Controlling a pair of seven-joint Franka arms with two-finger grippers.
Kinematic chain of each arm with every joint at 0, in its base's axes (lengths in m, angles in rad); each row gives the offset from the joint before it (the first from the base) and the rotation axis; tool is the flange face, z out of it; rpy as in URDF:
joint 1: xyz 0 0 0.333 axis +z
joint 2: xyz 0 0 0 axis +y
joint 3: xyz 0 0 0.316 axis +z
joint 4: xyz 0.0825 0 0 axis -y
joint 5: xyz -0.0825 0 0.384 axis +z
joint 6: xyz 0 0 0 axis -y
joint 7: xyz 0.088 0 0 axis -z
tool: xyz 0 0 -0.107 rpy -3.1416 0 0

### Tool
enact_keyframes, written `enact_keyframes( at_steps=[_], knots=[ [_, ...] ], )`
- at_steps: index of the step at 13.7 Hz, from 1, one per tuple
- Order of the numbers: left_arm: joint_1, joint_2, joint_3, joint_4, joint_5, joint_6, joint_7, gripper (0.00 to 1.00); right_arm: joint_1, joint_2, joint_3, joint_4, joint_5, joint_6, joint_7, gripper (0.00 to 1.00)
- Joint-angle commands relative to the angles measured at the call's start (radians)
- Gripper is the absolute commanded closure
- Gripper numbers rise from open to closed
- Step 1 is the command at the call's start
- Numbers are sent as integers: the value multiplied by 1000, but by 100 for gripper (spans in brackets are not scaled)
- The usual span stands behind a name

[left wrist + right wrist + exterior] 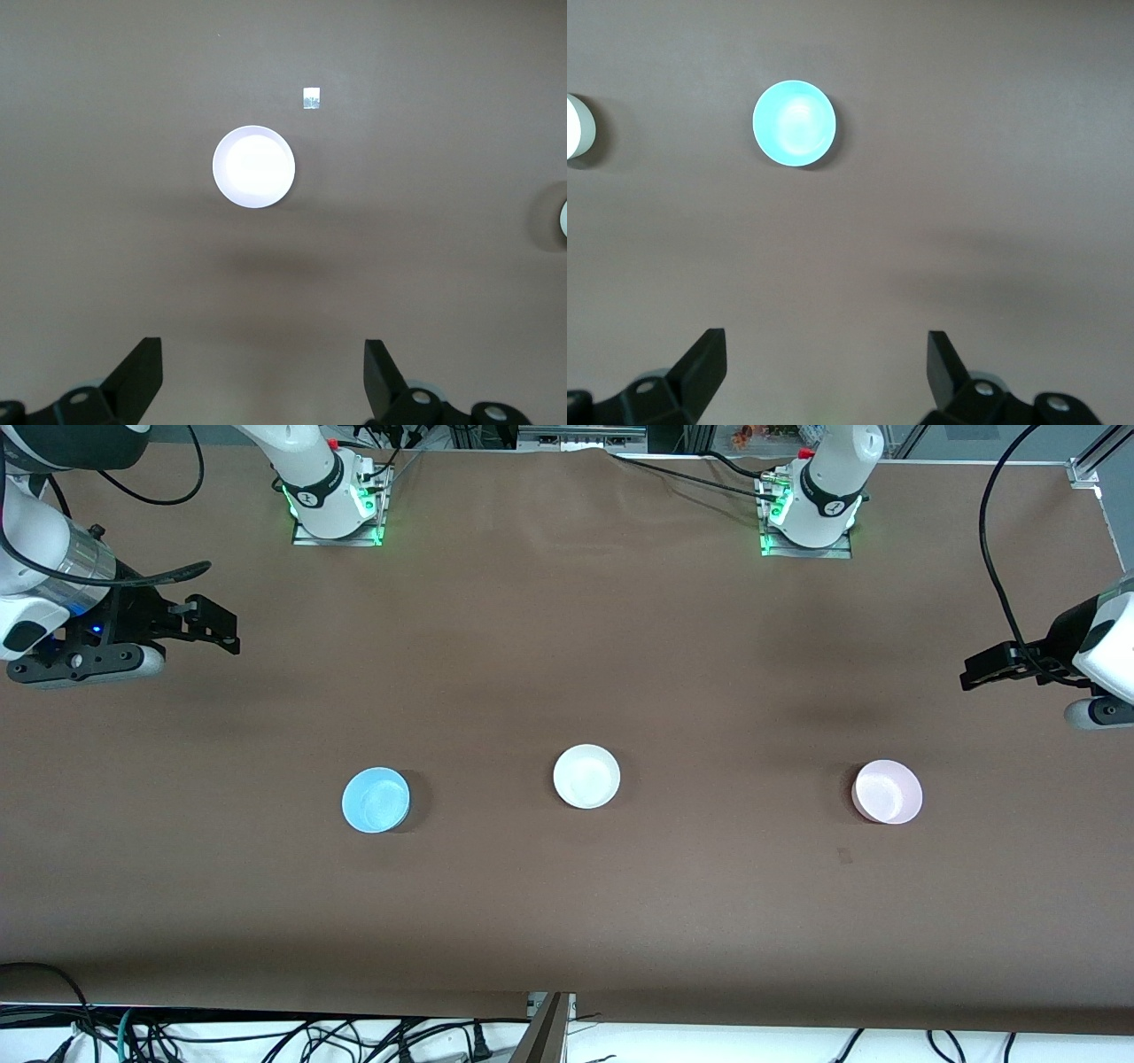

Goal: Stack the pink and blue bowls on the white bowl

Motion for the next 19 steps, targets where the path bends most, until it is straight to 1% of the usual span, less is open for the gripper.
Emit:
enact_keyframes(
  at_steps=[1,4,5,6,8,11,13,14,16,17,19],
  knots=[
    [20,3,1,9,-21,-17,2,0,-12,-28,11,-21,15,-6,-5,0],
    [34,23,2,8,-24,-8,8,0,-12,-28,11,-21,14,-6,-5,0],
    [64,52,2,5,-54,0,9,0,-12,-28,11,-21,14,-6,-5,0],
    [101,101,4,-3,-89,26,11,0,-12,-28,11,-21,14,-4,-5,0],
    [145,177,4,-9,-98,76,17,0,-12,-28,11,-21,14,-6,-5,0],
    [147,295,22,-11,-90,153,19,0,-12,-28,11,-21,14,-6,-5,0],
    [147,368,36,-24,-85,234,47,0,-12,-28,11,-21,15,-3,-5,0],
    [149,380,36,-69,-90,300,124,0,-12,-27,10,-21,15,-3,-5,0],
    [164,382,38,-187,-114,487,241,0,-12,-28,11,-21,15,-3,-5,0],
    [164,382,39,-236,-127,571,262,0,-12,-28,11,-21,15,-3,-5,0],
    [166,383,39,-313,-130,688,269,0,-12,-27,11,-21,15,-3,-5,0]
  ],
)
